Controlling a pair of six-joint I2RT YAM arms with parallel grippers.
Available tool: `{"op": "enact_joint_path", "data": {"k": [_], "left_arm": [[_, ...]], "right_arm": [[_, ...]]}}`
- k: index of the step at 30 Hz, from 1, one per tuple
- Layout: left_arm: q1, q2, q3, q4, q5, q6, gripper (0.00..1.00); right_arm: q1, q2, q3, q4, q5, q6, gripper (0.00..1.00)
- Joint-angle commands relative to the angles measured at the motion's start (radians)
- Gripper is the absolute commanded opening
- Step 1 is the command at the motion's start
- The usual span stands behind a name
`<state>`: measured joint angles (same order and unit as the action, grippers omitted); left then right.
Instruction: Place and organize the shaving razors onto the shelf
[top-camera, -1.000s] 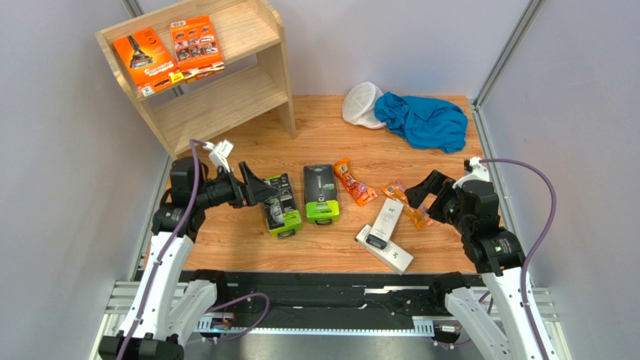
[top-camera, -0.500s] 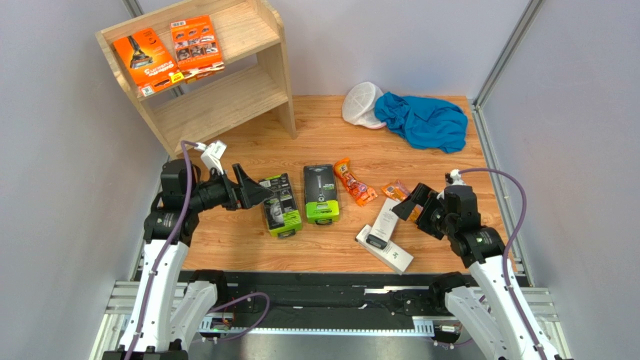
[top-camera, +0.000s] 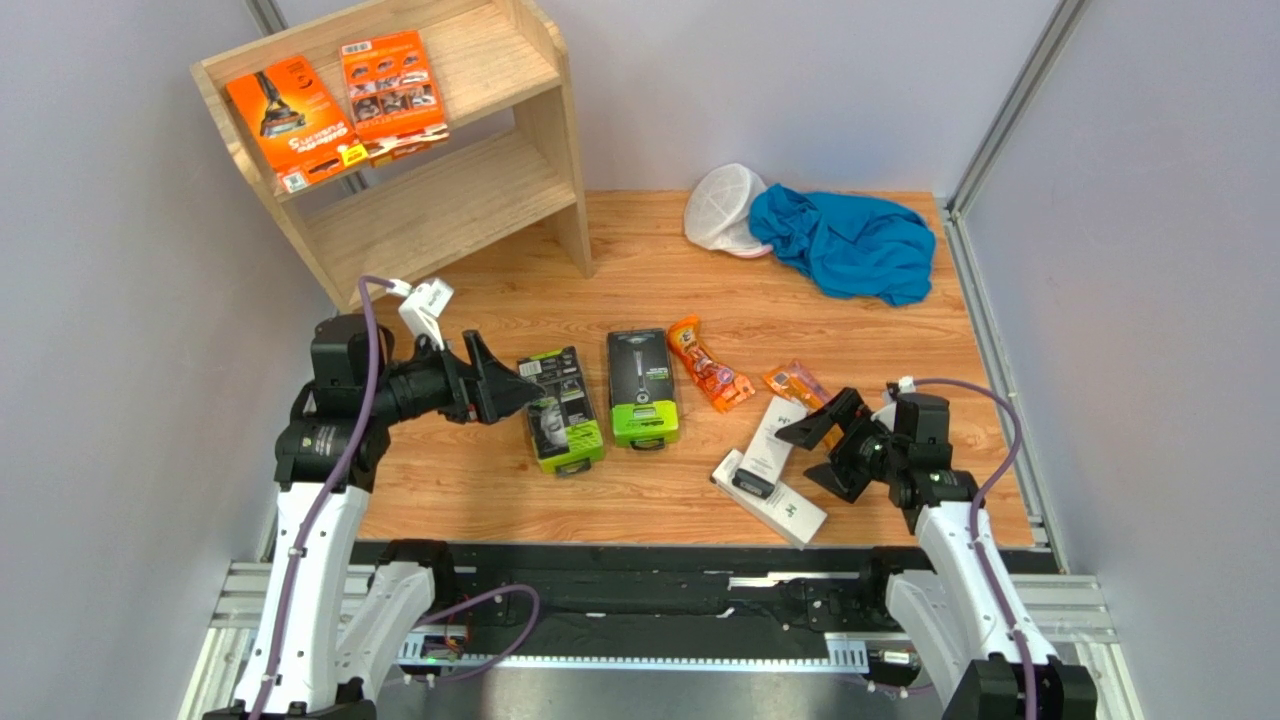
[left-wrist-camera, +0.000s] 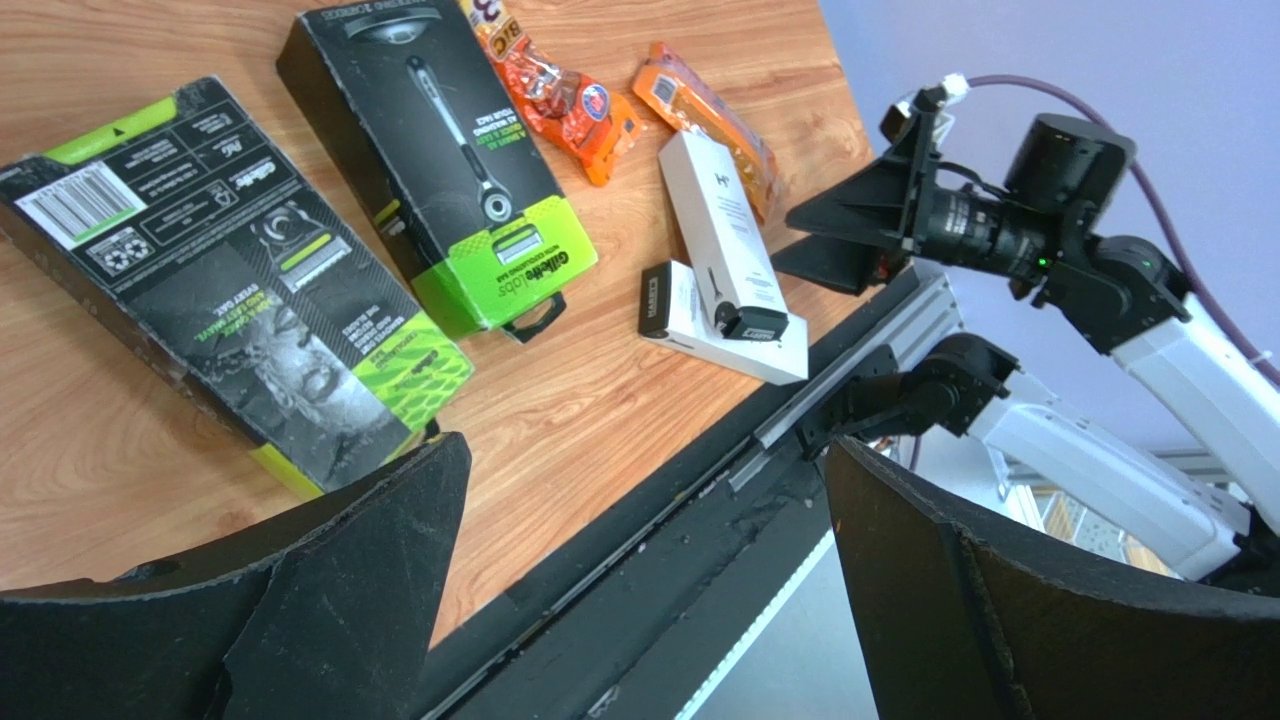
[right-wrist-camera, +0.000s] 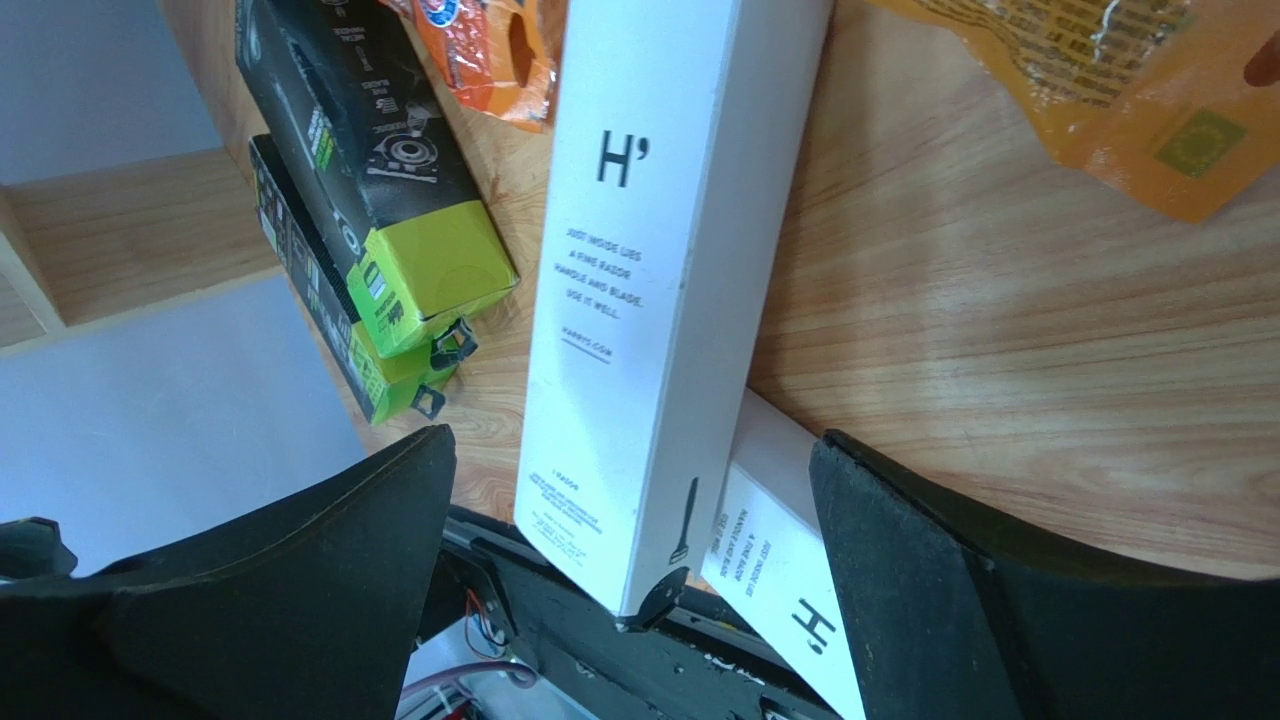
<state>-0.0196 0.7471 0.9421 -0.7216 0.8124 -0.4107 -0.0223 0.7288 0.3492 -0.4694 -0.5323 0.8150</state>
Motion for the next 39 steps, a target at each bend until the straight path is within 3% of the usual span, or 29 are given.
{"op": "enact_joint_path", "data": {"k": [1, 13, 19, 24, 32, 39], "left_arm": [[0.006, -0.009, 0.04, 0.014, 0.05, 0.013, 0.97], [0.006, -0.008, 0.046, 0.096, 0.134, -0.077, 0.97], [0.006, -0.009, 0.047, 0.137, 0.171, -0.105, 0.97], [0.006, -0.022, -0.008, 0.286, 0.237, -0.207, 0.97], [0.006, -0.026, -0.034, 0.35, 0.303, -0.232, 0.97], [0.006, -0.023, -0.063, 0.358, 0.33, -0.223, 0.97]], "right_arm": [[-0.018, 0.034, -0.03, 0.133, -0.093, 0.03, 0.92], [-0.019, 0.263, -0.095, 0.374, -0.12, 0.064, 0.85], [-0.019, 0.408, -0.114, 0.578, -0.162, 0.108, 0.73], [-0.019, 0.448, -0.151, 0.787, -0.192, 0.17, 0.62], [-0.018, 0.379, -0.138, 0.841, -0.21, 0.138, 0.42], [-0.002, 0.299, -0.058, 0.74, -0.308, 0.046, 0.34]]}}
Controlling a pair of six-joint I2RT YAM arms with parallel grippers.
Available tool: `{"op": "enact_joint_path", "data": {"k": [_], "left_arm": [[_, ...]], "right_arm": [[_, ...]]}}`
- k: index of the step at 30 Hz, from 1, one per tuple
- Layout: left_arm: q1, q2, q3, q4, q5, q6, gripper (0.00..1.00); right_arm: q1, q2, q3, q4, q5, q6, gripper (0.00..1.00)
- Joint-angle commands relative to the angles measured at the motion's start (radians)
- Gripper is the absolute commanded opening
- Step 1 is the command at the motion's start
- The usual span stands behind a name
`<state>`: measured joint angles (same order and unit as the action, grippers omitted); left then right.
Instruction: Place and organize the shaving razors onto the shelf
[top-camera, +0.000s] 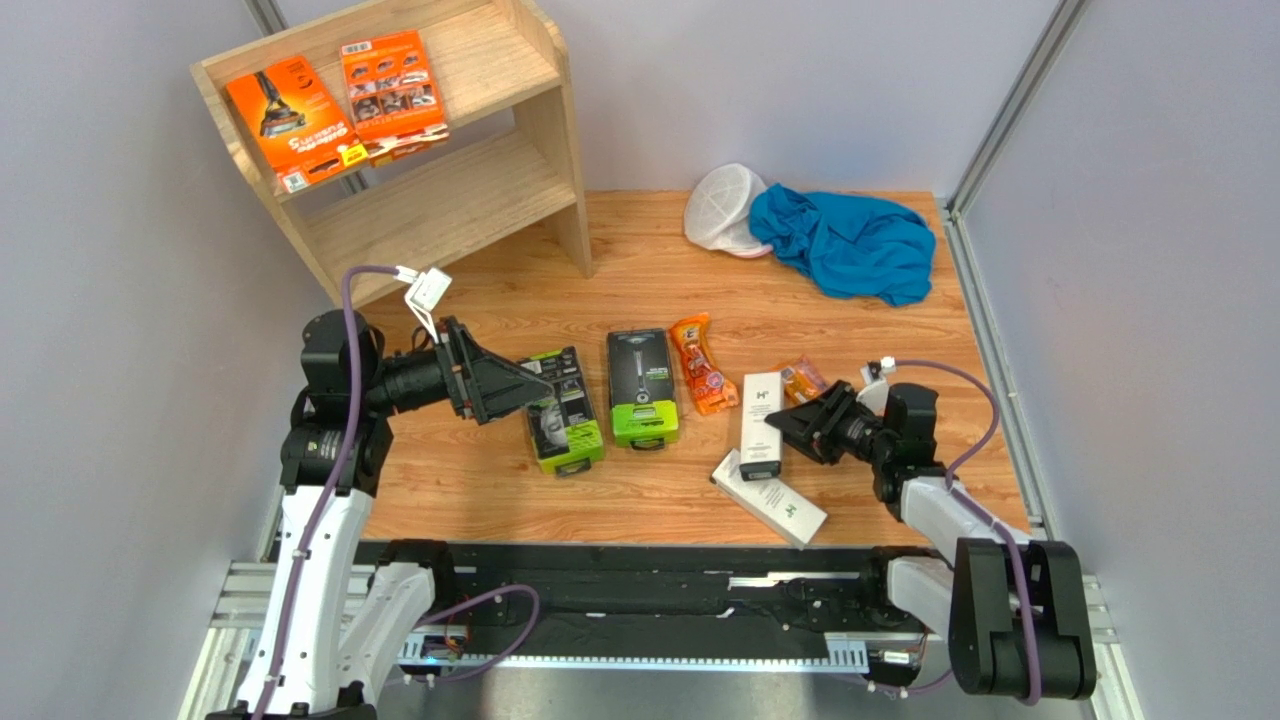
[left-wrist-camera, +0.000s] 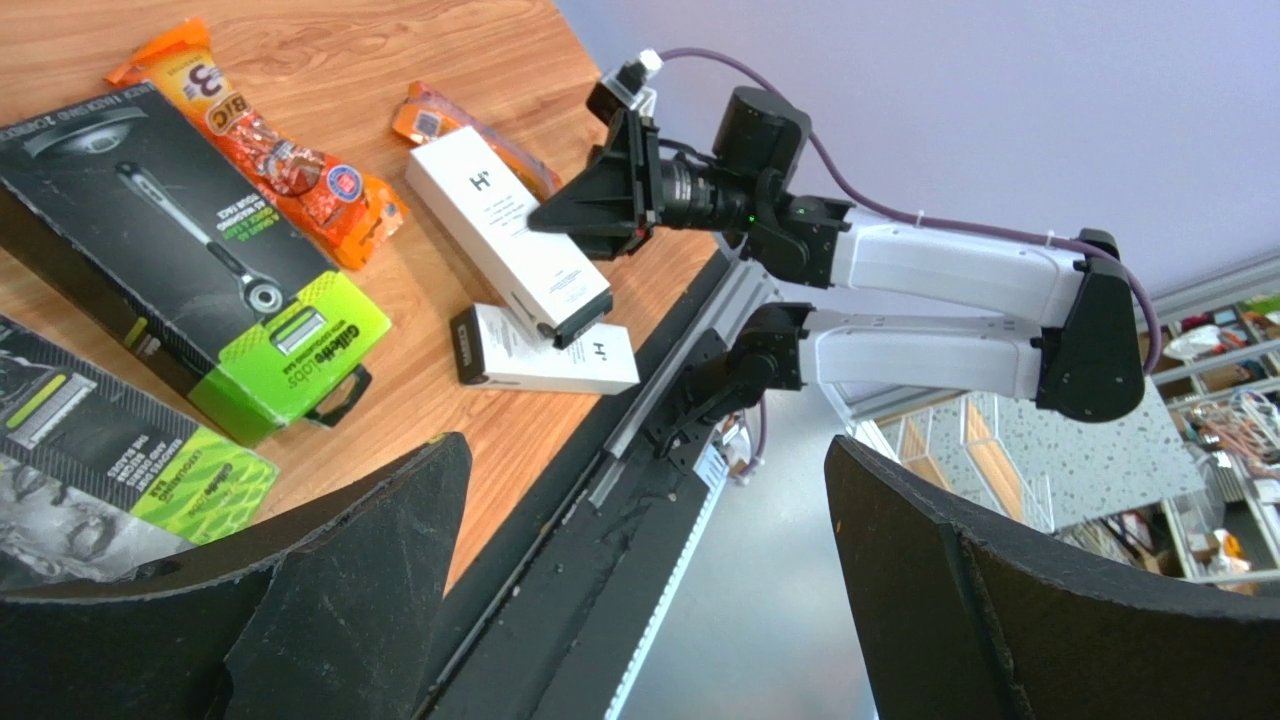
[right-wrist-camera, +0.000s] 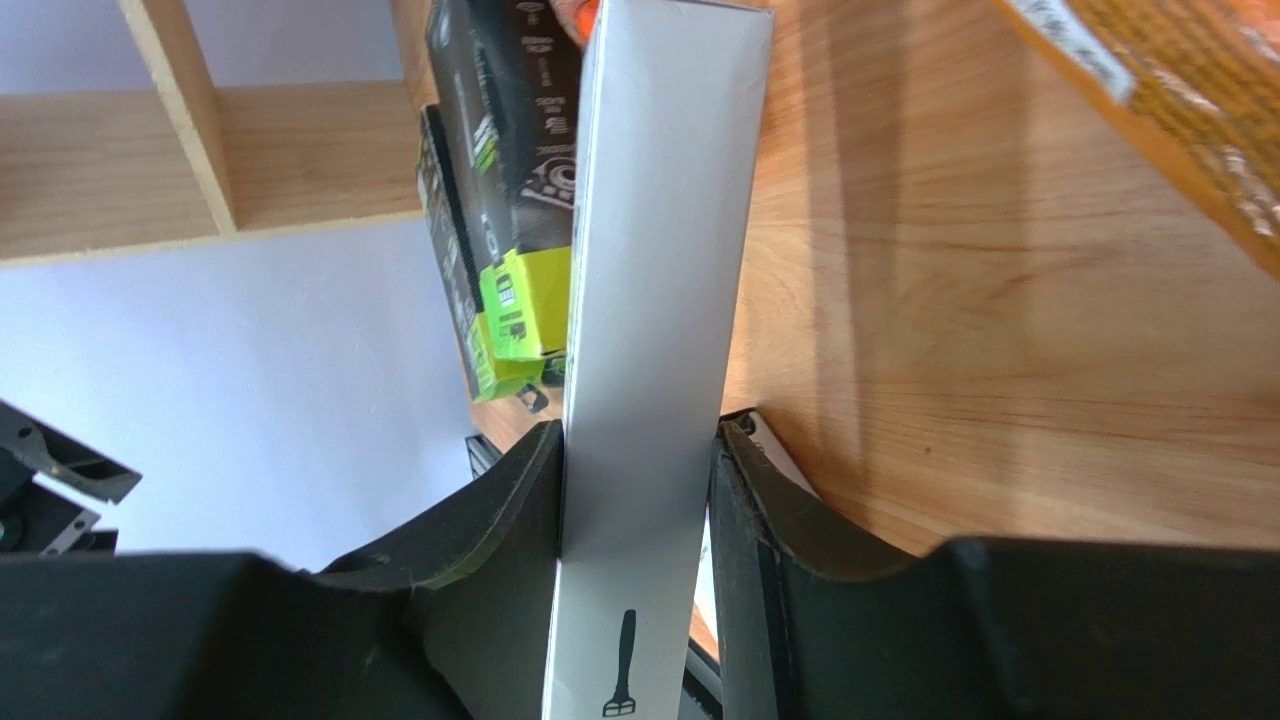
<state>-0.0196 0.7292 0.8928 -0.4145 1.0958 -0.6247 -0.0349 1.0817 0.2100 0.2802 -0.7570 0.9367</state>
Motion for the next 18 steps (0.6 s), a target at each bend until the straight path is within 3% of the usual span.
{"op": "enact_joint_path", "data": {"k": [1, 8, 18], "left_arm": [[0.006, -0.005, -0.018, 0.062, 0.05, -0.018, 0.97], [0.001, 0.018, -0.06, 0.128, 0.091, -0.067, 0.97], [-0.144, 0.073, -0.071, 0.079, 0.01, -0.029, 0.97]], "right_arm": [[0.021, -0.063, 0.095, -0.028, -0.094, -0.093, 0.33], [0.139, -0.126, 0.209, -0.125, -0.192, -0.156, 0.27], [0.565, 0.02, 0.465, -0.047, -0.147, -0.141, 0.25]]}}
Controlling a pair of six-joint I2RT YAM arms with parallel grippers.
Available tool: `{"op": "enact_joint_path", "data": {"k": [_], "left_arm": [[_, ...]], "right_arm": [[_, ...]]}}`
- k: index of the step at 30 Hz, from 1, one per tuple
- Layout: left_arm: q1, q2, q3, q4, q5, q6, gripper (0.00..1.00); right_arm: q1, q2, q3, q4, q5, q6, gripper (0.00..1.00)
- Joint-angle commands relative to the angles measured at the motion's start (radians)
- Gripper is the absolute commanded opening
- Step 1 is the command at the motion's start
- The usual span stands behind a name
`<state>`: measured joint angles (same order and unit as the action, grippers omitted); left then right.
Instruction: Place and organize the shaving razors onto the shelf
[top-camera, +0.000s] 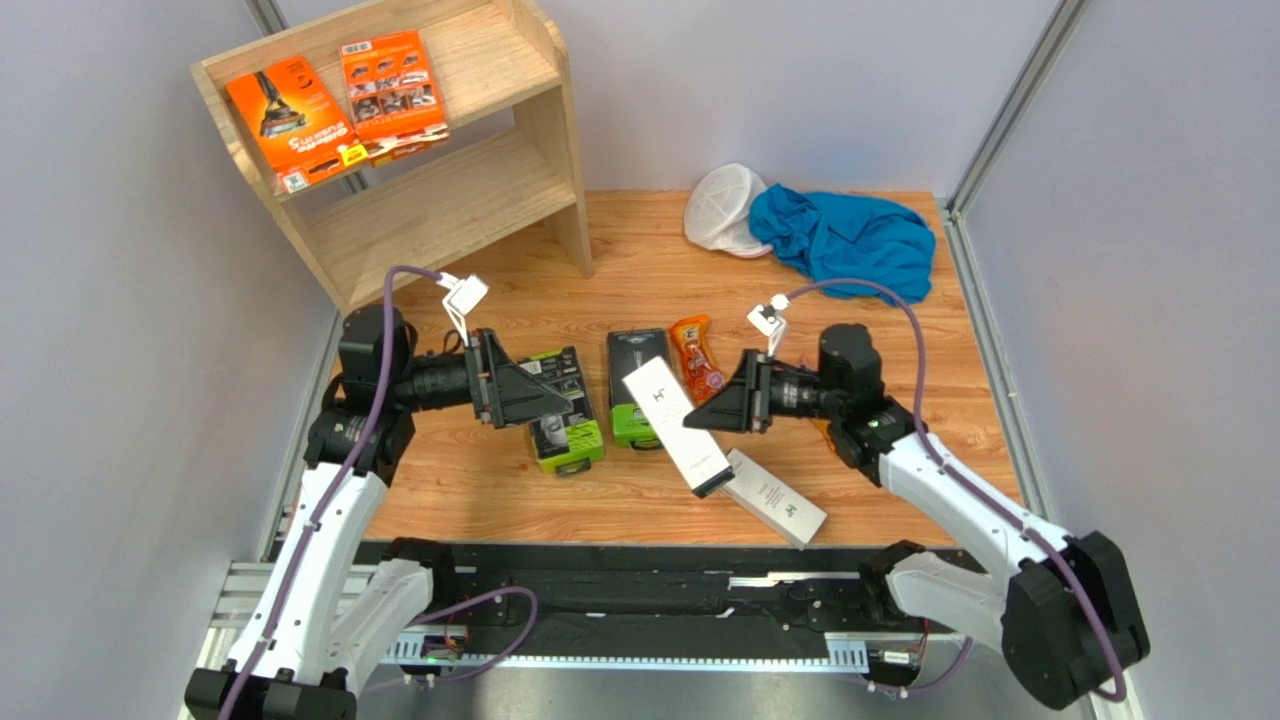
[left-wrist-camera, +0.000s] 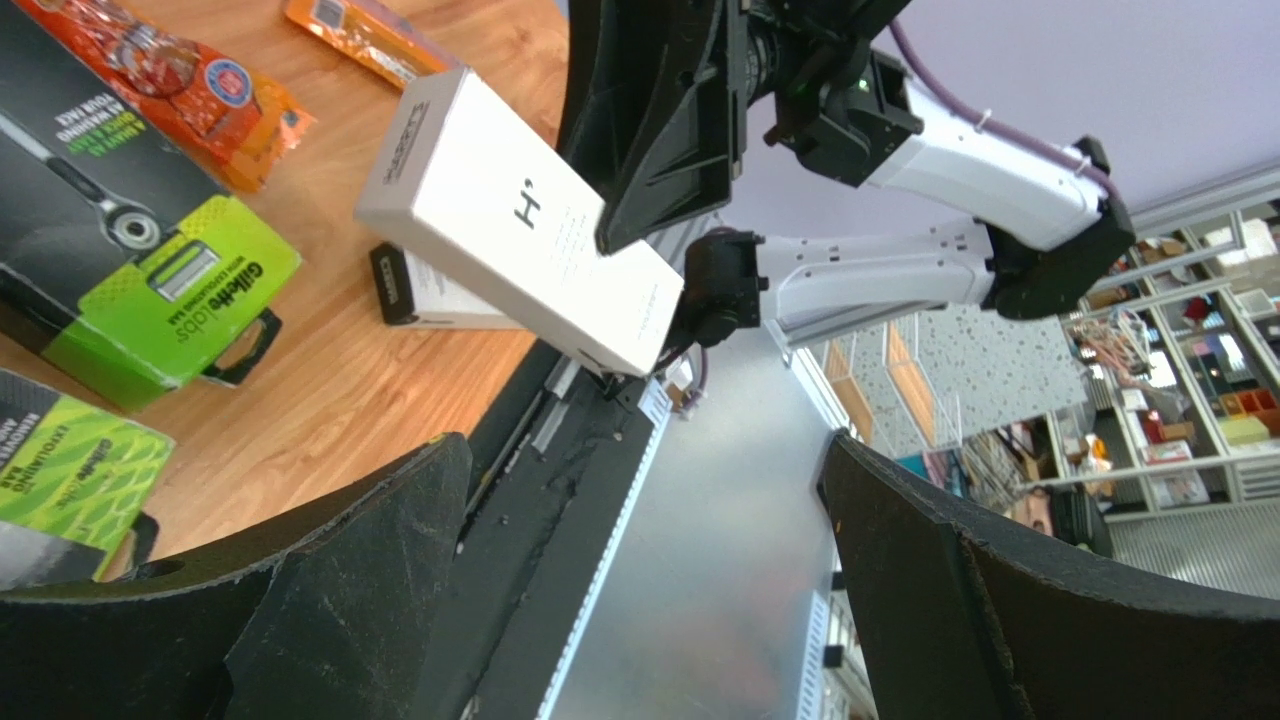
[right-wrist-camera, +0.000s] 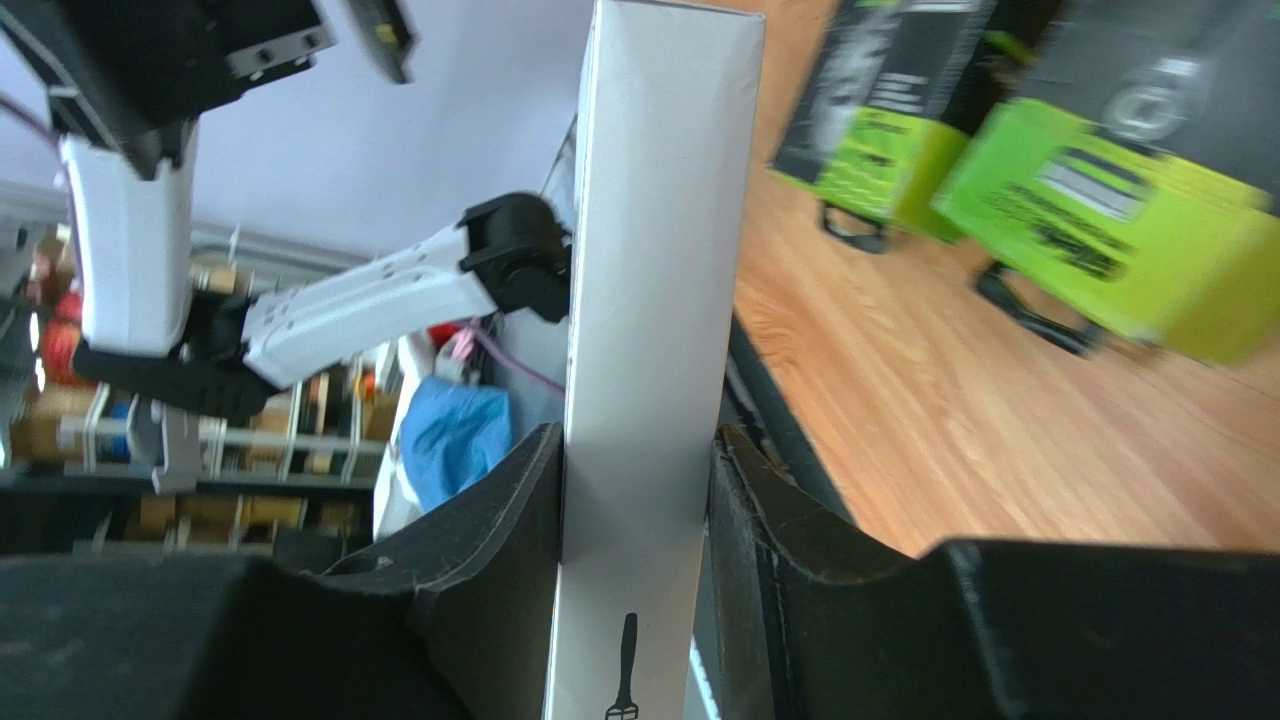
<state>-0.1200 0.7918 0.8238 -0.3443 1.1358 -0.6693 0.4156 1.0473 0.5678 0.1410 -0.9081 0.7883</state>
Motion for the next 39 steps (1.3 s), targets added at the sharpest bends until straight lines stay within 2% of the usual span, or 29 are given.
{"op": "enact_joint_path", "data": {"k": [1, 8, 16, 19, 20, 22, 23, 26, 27, 30, 31, 33, 37, 39], "left_arm": [[-0.055, 0.017, -0.005, 0.004, -0.048, 0.019, 0.97], [-0.092, -0.005, -0.083, 0.002, -0.128, 0.01, 0.97], [-0.113, -0.011, -0.114, 0.07, -0.16, -0.038, 0.95], [-0.115, -0.003, -0.117, 0.093, -0.15, -0.049, 0.76], [-0.115, -0.002, -0.117, 0.09, -0.146, -0.047, 0.61], [-0.116, 0.001, -0.112, 0.074, -0.14, -0.038, 0.49], [-0.116, 0.003, -0.111, 0.068, -0.14, -0.033, 0.38], [-0.115, -0.005, -0.109, 0.06, -0.14, -0.032, 0.2], [-0.116, -0.006, -0.109, 0.062, -0.142, -0.035, 0.19], [-0.116, -0.011, -0.109, 0.076, -0.148, -0.052, 0.19], [-0.116, -0.009, -0.107, 0.082, -0.145, -0.058, 0.19], [-0.116, -0.009, -0.103, 0.094, -0.149, -0.072, 0.19], [-0.116, -0.005, -0.094, 0.122, -0.165, -0.093, 0.19], [-0.116, 0.001, -0.091, 0.148, -0.172, -0.11, 0.18]], "right_arm": [[0.136, 0.071, 0.154, 0.095, 0.009, 0.008, 0.25], [0.271, 0.206, 0.312, 0.12, 0.06, 0.019, 0.24], [0.39, 0.318, 0.391, 0.16, 0.055, 0.028, 0.24], [0.414, 0.345, 0.411, 0.141, 0.057, 0.019, 0.24], [0.417, 0.349, 0.411, 0.137, 0.06, 0.019, 0.24], [0.417, 0.344, 0.414, 0.109, 0.075, 0.0, 0.26], [0.416, 0.333, 0.422, 0.076, 0.096, -0.015, 0.27], [0.414, 0.316, 0.441, 0.0, 0.155, -0.047, 0.31], [0.411, 0.315, 0.448, -0.018, 0.185, -0.053, 0.32], [0.408, 0.303, 0.458, -0.058, 0.233, -0.055, 0.38], [0.405, 0.29, 0.454, -0.066, 0.244, -0.051, 0.46], [0.394, 0.266, 0.426, -0.064, 0.288, -0.026, 0.53], [0.384, 0.136, 0.339, -0.046, 0.397, 0.037, 0.81], [0.384, 0.079, 0.27, -0.028, 0.46, 0.08, 0.87]]}}
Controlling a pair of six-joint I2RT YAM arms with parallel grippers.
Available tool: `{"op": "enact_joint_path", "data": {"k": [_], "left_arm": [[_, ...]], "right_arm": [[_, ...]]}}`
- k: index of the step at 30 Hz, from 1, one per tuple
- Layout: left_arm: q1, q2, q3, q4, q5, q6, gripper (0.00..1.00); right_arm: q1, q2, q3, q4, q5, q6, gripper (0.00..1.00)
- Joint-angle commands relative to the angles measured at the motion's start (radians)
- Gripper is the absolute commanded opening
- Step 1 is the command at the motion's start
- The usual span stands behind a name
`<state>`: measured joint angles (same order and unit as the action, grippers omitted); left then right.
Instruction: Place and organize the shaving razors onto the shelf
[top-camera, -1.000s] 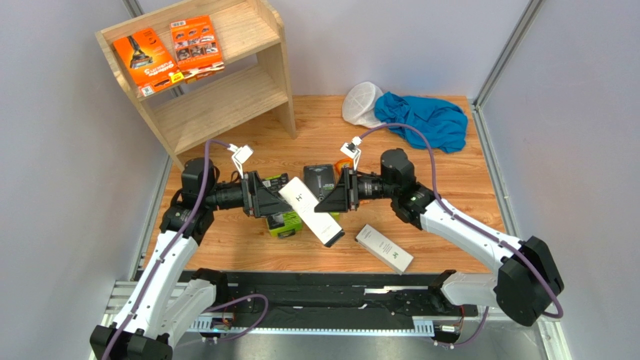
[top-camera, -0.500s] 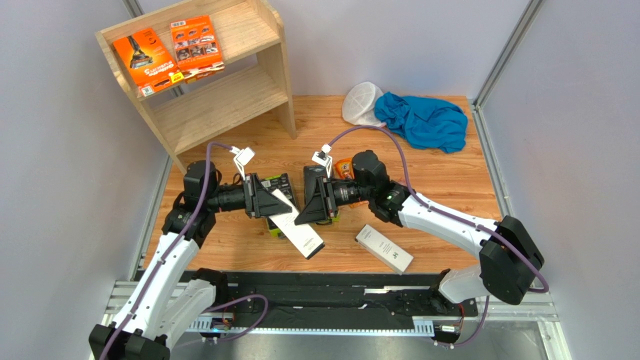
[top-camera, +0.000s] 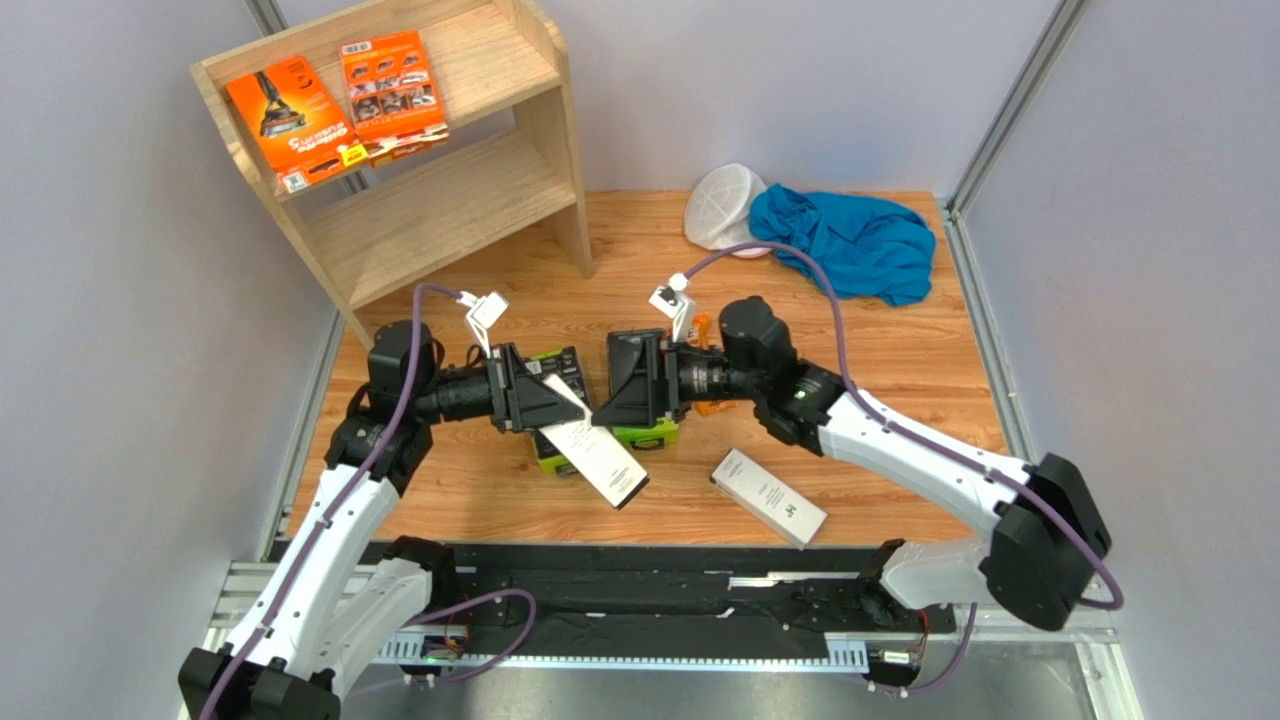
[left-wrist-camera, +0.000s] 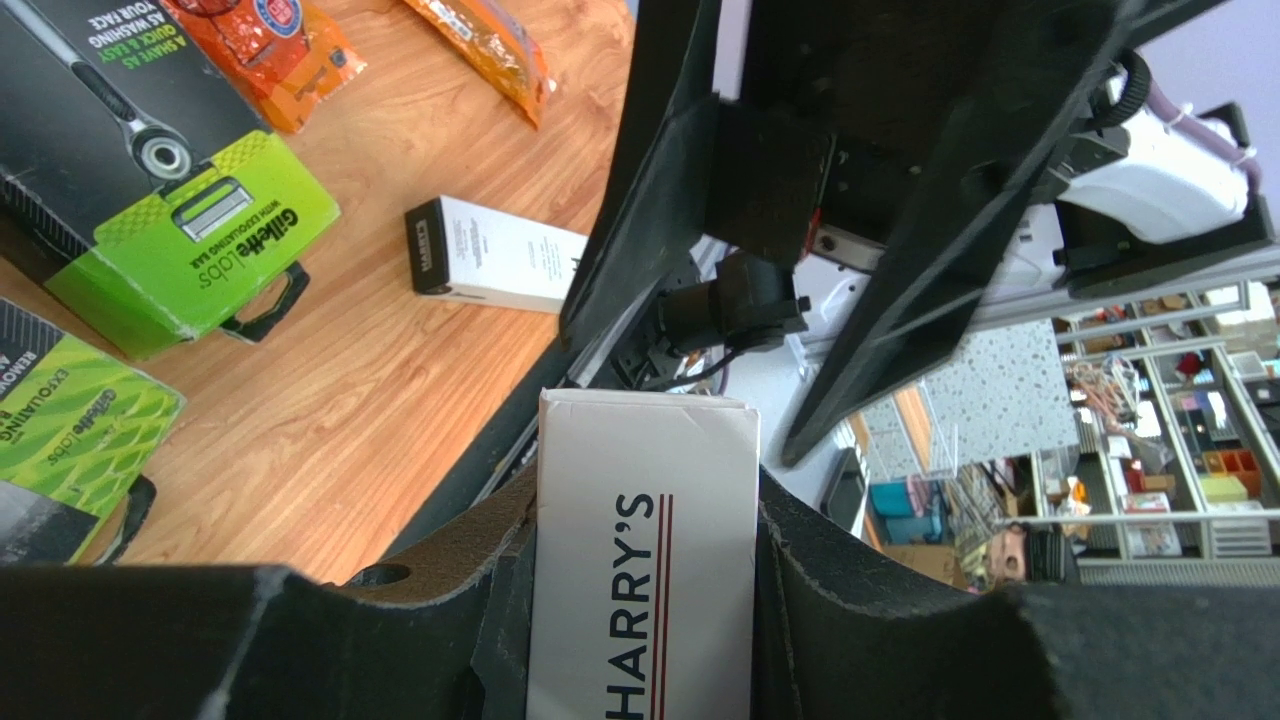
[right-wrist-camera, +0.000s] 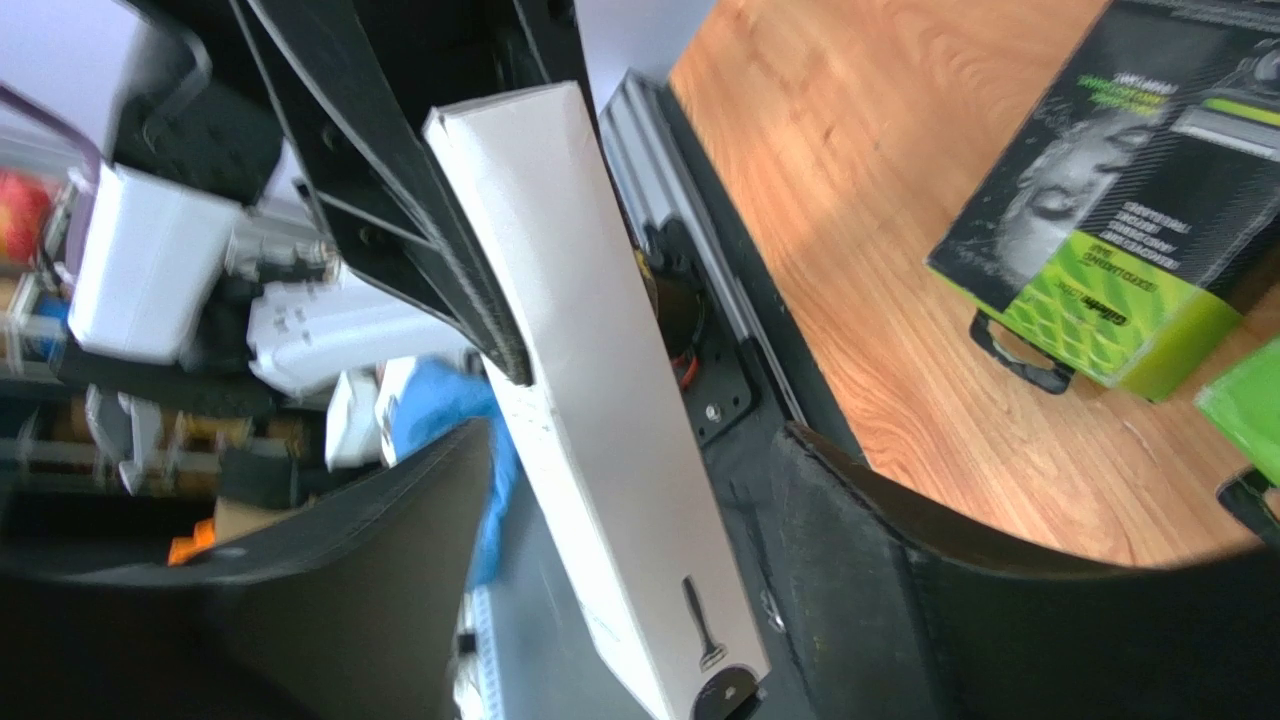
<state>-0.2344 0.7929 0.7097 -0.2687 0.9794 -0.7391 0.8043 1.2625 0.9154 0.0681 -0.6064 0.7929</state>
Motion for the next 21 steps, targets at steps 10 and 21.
{"op": "enact_joint_path", "data": {"k": [10, 21], "left_arm": [[0.0, 0.017, -0.002, 0.33, -0.057, -0.215, 0.18], [-0.002, 0.046, 0.007, 0.45, -0.059, -0.302, 0.18]], "right_arm": [[0.024, -0.479, -0.412, 0.226, 0.39, 0.334, 1.0], [0.11, -0.312, -0.428, 0.49, 0.439, 0.402, 0.95]]}}
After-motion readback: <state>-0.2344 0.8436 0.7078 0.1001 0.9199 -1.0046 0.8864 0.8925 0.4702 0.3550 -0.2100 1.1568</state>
